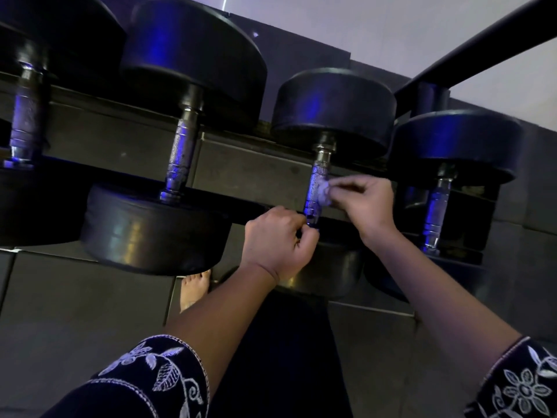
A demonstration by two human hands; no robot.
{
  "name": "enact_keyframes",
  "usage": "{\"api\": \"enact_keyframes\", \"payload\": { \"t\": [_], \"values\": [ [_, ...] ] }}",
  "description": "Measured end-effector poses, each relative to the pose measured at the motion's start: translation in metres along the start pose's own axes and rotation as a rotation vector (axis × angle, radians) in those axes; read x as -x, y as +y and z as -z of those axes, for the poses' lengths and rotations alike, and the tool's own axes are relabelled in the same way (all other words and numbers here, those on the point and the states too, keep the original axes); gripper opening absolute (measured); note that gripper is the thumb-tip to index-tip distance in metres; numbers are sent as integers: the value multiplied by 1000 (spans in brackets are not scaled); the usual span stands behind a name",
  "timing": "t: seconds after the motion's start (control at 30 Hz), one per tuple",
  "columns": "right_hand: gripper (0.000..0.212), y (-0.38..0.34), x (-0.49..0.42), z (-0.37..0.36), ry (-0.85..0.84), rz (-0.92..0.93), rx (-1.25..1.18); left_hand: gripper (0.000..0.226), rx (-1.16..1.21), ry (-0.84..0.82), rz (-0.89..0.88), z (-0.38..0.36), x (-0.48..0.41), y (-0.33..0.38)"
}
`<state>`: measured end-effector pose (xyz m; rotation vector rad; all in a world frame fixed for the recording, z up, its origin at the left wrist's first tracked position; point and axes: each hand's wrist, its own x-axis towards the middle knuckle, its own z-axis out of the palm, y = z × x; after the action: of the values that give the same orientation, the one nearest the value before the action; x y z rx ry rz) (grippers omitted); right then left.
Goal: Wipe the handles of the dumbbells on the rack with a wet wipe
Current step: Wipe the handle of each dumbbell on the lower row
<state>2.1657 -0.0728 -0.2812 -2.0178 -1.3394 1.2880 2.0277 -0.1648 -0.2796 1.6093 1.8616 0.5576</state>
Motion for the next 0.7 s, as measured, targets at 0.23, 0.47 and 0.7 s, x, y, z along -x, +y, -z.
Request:
{"api": "enact_keyframes", "payload": {
  "t": [0.23,0.47,0.7],
  "values": [
    [15,-37,-2,-33,399,128,129,39,-16,-10,0,0,0,-1],
    [13,-22,-21,-33,386,-127,-151,40,-2,-26,0,-1,-2,-1],
    [32,-9,-29,-24,205,-161,-357,35,20,-31,-12,0,-3,-2]
  ]
}}
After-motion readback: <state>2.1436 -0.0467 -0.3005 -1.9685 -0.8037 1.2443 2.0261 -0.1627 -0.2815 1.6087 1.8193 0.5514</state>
